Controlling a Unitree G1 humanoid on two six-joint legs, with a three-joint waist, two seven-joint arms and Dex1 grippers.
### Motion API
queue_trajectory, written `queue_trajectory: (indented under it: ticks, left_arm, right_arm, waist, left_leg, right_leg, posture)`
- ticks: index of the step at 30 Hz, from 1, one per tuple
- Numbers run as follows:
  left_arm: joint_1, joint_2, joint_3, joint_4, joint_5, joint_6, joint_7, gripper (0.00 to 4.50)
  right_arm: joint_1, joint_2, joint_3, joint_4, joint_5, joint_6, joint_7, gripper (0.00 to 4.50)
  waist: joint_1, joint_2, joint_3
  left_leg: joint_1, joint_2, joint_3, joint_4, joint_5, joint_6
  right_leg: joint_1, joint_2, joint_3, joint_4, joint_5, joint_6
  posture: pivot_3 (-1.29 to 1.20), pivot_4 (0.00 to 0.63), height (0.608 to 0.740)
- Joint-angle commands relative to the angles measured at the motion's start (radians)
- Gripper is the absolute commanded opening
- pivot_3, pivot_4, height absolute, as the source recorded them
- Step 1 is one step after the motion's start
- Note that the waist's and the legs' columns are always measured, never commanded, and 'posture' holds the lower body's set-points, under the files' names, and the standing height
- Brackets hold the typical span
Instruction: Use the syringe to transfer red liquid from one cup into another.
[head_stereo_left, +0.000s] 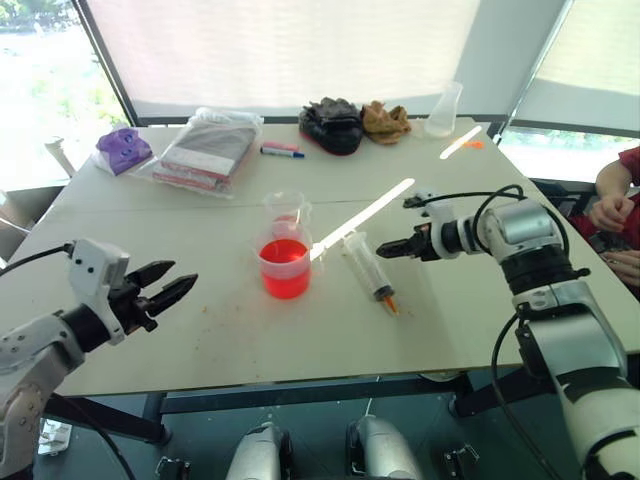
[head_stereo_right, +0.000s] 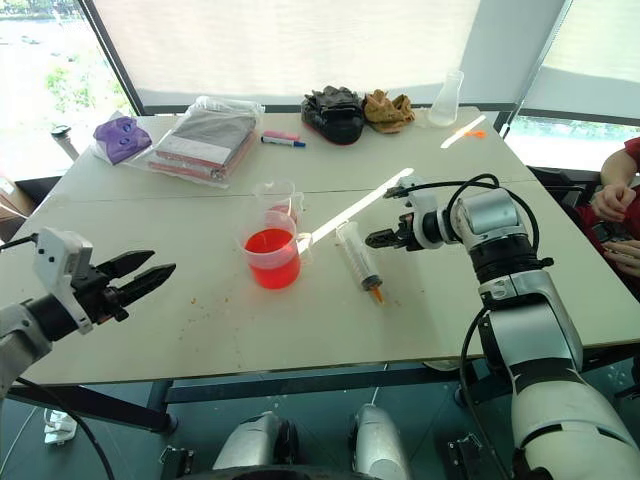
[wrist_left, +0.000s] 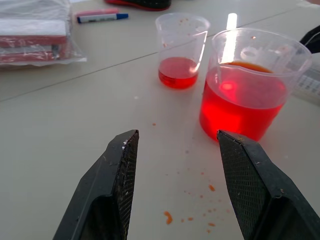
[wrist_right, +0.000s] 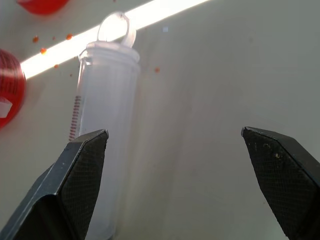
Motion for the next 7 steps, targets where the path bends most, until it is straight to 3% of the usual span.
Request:
queue_trajectory:
  ticks: [1,5,7]
  left_arm:
    - [-0.021,-0.030,0.023,0.007,-0.004,-0.028,0.059,2.58]
    - [-0.027,-0.061,0.042,0.010,-0.043,-0.010,0.093,2.58]
    - [-0.013,-0.078,0.028,0.003,-0.046,-0.013,0.105,2.58]
  right_arm:
    - [0.046,-0.002,-0.183,-0.219,0.071,-0.100,-0.037,4.44]
    - [0.239,0.010,-0.304,-0.487,0.096,-0.238,-0.088,4.44]
    - [0.472,0.032,-0.364,-0.649,0.054,-0.460,-0.106,4.44]
  waist:
    - [0.004,0.000,0.000]
    - [0.018,-0.005,-0.008]
    - [0.022,-0.005,-0.011]
  left_leg:
    - [0.000,0.000,0.000,0.000,0.000,0.000]
    - [0.000,0.000,-0.001,0.000,0.000,0.001]
    - [0.001,0.000,-0.001,-0.001,-0.001,0.001]
  right_leg:
    - [0.000,0.000,0.000,0.000,0.000,0.000]
    - [0.001,0.000,0.000,0.000,0.000,0.000]
    - [0.002,0.000,-0.001,-0.001,0.000,0.001]
  posture:
    - [0.00,0.000,0.740]
    - [0.00,0.000,0.740]
    - [0.00,0.000,0.740]
